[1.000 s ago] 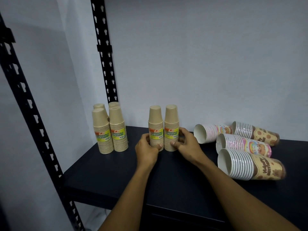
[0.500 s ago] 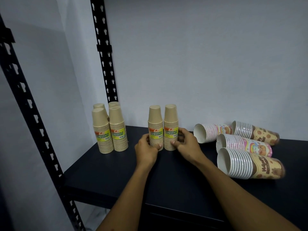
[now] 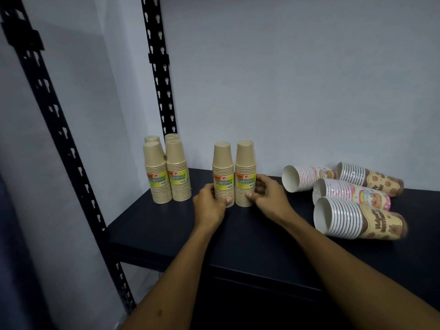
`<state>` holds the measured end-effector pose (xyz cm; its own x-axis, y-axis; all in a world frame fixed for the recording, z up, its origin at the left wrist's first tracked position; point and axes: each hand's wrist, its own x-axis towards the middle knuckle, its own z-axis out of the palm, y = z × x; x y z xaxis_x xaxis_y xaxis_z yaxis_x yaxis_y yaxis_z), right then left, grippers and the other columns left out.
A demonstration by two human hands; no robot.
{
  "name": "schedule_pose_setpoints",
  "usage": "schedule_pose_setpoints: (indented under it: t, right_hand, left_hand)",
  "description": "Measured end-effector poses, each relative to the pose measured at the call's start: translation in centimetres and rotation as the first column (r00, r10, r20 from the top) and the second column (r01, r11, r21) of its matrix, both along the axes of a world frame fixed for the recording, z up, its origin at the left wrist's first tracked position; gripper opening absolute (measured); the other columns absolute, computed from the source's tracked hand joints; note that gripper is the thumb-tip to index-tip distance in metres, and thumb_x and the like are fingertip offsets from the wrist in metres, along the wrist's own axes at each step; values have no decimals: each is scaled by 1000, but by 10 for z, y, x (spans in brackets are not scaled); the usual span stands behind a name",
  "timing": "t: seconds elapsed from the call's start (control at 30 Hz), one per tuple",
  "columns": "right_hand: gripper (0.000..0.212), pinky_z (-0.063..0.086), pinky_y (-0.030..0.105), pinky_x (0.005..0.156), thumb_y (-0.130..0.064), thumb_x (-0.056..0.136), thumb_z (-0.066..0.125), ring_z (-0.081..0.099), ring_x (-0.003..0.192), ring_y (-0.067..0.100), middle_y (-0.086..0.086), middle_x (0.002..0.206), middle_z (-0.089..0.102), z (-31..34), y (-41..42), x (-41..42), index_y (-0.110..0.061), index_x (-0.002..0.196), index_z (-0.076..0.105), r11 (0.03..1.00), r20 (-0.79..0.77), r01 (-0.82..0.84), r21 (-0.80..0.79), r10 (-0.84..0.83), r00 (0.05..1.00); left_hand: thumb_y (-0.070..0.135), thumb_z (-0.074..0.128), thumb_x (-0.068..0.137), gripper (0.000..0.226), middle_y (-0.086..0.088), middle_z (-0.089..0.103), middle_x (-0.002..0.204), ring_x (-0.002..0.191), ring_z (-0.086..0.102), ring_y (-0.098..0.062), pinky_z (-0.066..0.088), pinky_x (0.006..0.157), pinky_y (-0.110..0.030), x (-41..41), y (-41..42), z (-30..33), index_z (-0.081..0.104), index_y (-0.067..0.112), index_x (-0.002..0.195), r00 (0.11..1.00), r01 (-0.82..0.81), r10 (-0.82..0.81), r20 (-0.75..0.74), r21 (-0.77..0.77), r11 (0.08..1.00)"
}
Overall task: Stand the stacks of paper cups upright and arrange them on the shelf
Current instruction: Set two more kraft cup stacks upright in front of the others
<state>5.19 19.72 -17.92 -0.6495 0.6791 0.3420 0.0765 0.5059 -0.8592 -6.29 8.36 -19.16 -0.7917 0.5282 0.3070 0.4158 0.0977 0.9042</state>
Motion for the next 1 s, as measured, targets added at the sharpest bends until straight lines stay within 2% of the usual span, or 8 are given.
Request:
schedule_pose_setpoints:
  t: [0.17,0.3,0.47,0.63,0.73,0.83,0.93,1.0]
  right_hand:
    - [47,48,21,88,-6,83,69,62,102,6,-7,111,65,1,-26,-5,-14,127,55,998,37,-53,18,52,998]
    - [46,49,25,92,-7,84,70,62,105,8,-4,115,65,1,-50,-21,-14,127,54,995,36,-100,6,100,994]
    - [46,48,22,91,-6,84,69,61,104,6,-2,118,66,0,-85,-53,-13,127,54,988,15,-157,-9,157,987]
    - [46,51,31,95,-5,83,69,63,106,9,1,119,67,-2,-107,-79,-13,127,54,982,-6,-187,-27,187,982]
    - [46,51,26,92,-5,83,69,63,104,9,0,117,67,-2,-111,-89,-12,127,54,984,-5,-175,-24,175,985]
    - [46,50,21,88,-3,83,68,63,102,7,0,117,67,-3,-111,-94,-11,127,55,985,-9,-170,-29,170,985]
    - [48,50,27,94,-2,84,68,62,104,8,0,119,66,-5,-111,-94,-11,129,54,983,-28,-176,-59,174,984]
    - [48,49,25,94,-3,85,67,62,106,9,0,119,66,-7,-111,-95,-12,129,54,983,-30,-172,-58,171,985]
  left_hand:
    - [9,78,74,42,0,68,108,93,60,-6,46,81,-19,-6,-35,0,62,10,113,1000,6,-6,-14,-11,1000]
    - [9,77,75,42,0,68,112,97,60,-7,46,86,-21,-19,-66,1,63,12,114,999,-20,18,-44,-33,999]
    - [11,78,75,47,-3,68,115,107,63,-18,48,92,-29,-44,-104,2,62,11,118,993,-106,101,-61,-83,991]
    - [12,79,74,51,-6,67,117,108,63,-20,49,94,-32,-67,-127,3,59,8,121,988,-147,142,-53,-109,983]
    - [10,80,73,50,-7,68,116,106,64,-20,50,97,-37,-75,-130,4,61,7,119,990,-137,133,-42,-102,985]
    - [9,79,74,50,-8,67,117,105,64,-19,50,96,-36,-79,-131,4,60,7,120,992,-129,127,-23,-82,988]
    - [10,79,74,50,-7,67,118,105,63,-18,50,96,-34,-80,-131,2,59,8,120,993,-117,116,-15,-67,991]
    - [13,79,75,51,-5,66,119,104,63,-15,49,94,-30,-80,-132,0,59,9,121,994,-106,105,-18,-57,993]
